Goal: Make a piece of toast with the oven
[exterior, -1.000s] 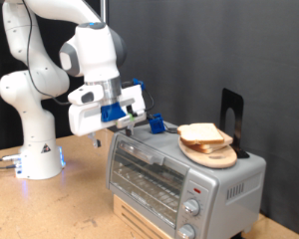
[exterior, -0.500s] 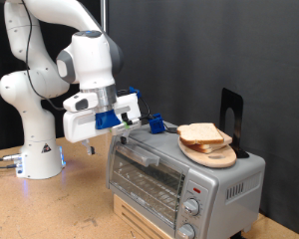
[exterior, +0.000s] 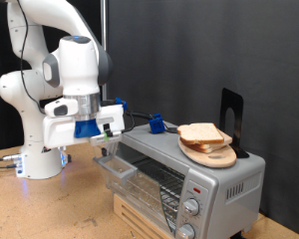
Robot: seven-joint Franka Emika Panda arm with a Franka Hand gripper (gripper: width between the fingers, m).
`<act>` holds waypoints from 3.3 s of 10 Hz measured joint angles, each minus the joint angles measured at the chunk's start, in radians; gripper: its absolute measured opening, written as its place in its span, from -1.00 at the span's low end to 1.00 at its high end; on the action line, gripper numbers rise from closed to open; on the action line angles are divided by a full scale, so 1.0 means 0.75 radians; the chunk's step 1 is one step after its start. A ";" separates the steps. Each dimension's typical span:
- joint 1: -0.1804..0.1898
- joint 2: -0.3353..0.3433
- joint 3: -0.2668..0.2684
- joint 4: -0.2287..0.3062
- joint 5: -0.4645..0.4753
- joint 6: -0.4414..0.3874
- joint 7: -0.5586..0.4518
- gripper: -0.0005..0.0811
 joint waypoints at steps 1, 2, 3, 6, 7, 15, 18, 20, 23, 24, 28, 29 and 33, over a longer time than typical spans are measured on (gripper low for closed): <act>-0.019 0.020 -0.001 0.009 -0.004 0.010 0.014 0.99; -0.032 0.047 -0.002 0.023 -0.004 0.024 0.024 0.99; -0.039 0.079 -0.002 0.041 -0.004 0.034 0.034 0.99; -0.049 0.177 -0.003 0.092 -0.004 0.057 0.066 0.99; -0.051 0.203 -0.003 0.101 -0.004 0.075 0.066 0.99; -0.092 0.268 -0.027 0.087 -0.061 0.201 0.010 0.99; -0.105 0.289 -0.039 0.086 -0.119 0.206 0.039 0.99; -0.122 0.321 -0.049 0.086 -0.192 0.226 0.115 0.99; -0.134 0.394 -0.067 0.107 -0.225 0.241 0.222 0.99; -0.134 0.428 -0.069 0.118 -0.227 0.257 0.247 0.99; -0.134 0.583 -0.095 0.155 -0.285 0.363 0.329 0.99; -0.134 0.617 -0.098 0.162 -0.288 0.390 0.339 0.99; -0.118 0.708 -0.069 0.187 -0.275 0.465 0.355 0.99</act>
